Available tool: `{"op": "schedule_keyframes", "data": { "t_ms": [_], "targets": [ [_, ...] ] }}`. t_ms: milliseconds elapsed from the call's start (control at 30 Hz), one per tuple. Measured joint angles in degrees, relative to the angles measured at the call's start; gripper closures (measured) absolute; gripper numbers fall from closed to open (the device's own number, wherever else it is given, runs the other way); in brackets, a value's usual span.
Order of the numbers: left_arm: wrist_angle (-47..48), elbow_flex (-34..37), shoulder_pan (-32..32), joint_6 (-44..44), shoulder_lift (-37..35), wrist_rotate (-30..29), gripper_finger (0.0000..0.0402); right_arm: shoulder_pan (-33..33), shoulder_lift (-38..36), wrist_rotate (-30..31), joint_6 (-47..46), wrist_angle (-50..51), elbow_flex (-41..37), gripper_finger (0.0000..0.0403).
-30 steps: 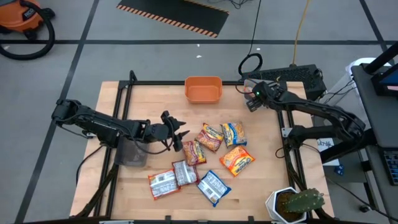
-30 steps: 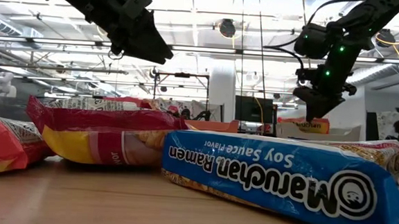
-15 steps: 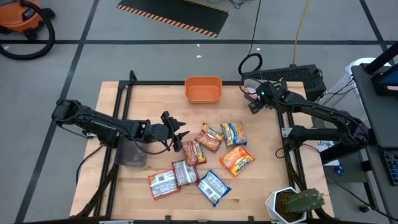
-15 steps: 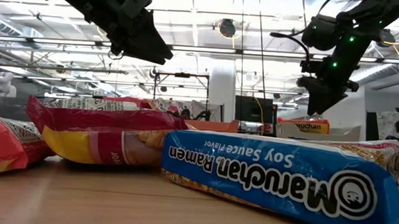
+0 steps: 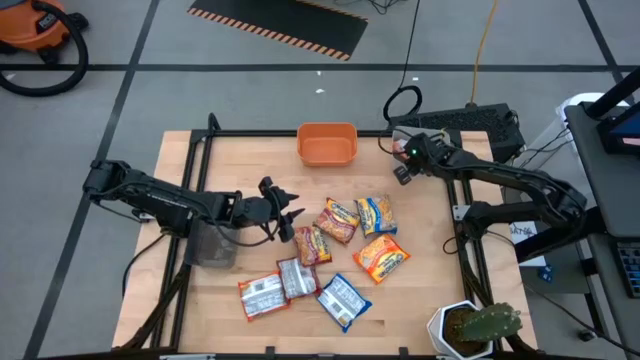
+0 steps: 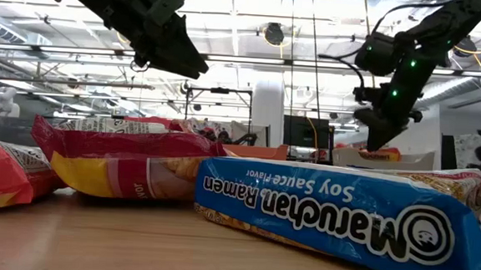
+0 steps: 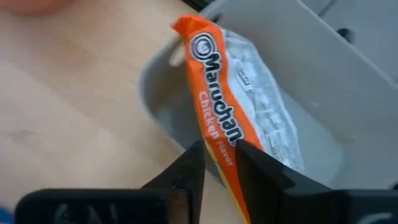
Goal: Sort Maruchan noodles
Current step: Put the top orange noodle pack into the gray bin, then put the middle red noodle pack into the black bin
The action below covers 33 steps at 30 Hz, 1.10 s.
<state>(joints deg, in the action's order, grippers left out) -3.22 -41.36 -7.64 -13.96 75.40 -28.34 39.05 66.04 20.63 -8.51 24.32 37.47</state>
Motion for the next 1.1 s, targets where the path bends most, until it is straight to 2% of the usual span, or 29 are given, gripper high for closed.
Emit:
{"op": "schedule_keyframes", "data": {
  "t_ms": [233, 367, 500, 700, 867, 1100],
  "targets": [
    [0.01, 0.00, 0.00, 0.35, 0.00, 0.00, 0.0199, 0.00, -0.04, 12.17, 1.05, 1.25, -0.01, 0.0349],
    [0.10, 0.00, 0.00, 0.33, 0.42, 0.00, 0.0199, 0.00, -0.04, 13.66, 1.31, 1.60, -0.01, 0.0350],
    [-0.08, -0.02, 0.00, -0.13, 1.40, -0.02, 0.0199, 0.00, -0.97, 7.52, 2.26, 0.55, -0.01, 0.0349],
    [-0.90, -0.09, 0.02, -0.30, 4.67, 2.84, 0.0199, -0.07, -5.90, -7.22, 3.62, -2.12, -0.01, 0.0348],
    [0.15, 0.02, -0.02, 2.25, 6.84, 4.90, 0.0199, -1.56, -10.63, -14.94, 1.12, -5.99, 1.32, 0.0348],
    [0.07, 0.02, 0.00, 3.78, 6.82, 4.90, 0.0199, -9.94, -12.03, -16.33, -0.44, -6.51, 5.56, 0.0348]
  ]
}}
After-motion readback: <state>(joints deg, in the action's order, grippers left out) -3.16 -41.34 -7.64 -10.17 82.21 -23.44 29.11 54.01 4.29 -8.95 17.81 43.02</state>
